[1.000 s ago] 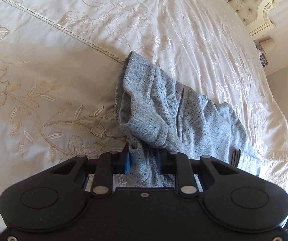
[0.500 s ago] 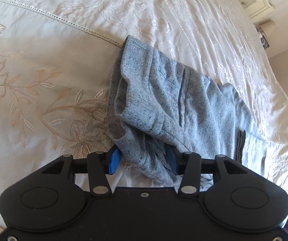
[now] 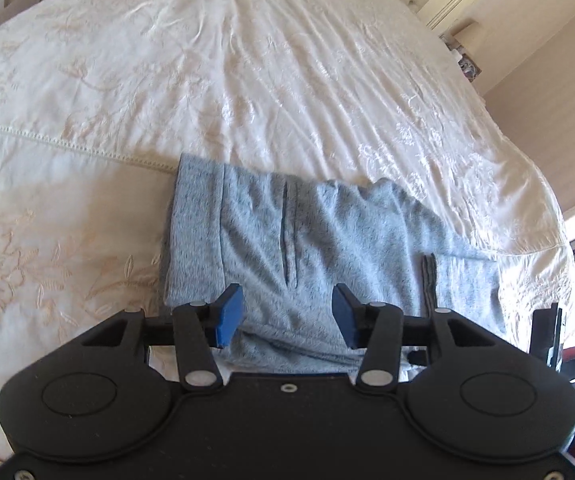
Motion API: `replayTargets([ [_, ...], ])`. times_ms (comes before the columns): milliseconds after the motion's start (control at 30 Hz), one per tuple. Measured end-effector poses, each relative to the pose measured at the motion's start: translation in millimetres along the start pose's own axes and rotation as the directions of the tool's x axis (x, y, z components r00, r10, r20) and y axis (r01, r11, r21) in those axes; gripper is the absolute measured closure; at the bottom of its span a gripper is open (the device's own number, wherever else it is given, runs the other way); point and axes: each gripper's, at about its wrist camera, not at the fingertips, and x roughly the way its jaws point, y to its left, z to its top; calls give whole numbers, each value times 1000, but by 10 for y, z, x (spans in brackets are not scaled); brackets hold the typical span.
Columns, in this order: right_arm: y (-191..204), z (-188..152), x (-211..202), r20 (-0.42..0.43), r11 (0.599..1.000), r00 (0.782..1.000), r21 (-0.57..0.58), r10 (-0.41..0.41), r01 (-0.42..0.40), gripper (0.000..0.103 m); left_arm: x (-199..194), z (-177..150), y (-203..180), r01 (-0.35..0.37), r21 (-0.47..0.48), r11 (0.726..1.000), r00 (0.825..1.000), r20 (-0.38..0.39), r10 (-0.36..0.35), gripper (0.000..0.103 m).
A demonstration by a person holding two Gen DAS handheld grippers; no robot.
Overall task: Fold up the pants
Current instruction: 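Lift the held pants edge with the left gripper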
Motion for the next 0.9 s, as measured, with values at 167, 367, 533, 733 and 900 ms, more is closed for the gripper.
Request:
replayTargets([
  [167,12,-11,-6,2,1000,1000,-7,-1,1,93,328,221,158,-162,15,987,986,-32,163,40],
  [367,58,-10,-26,0,1000,1000,-23,-6,6,93,934,264,513,-156,0,988,955,-256,151,39],
  [533,81,5,-18,-3,1000,1000,-16,-6,6,93,880,233,602,-128,-55,990,966,-233,112,34],
  [733,68,43,11,-10,1000,1000,-17,-5,5,93,786,124,534,-164,-52,985,969,-197,151,33],
  [900,98,73,35,-12,1000,1000,-23,-6,6,92,916,92,592,-113,-155,981,974,-214,78,20],
])
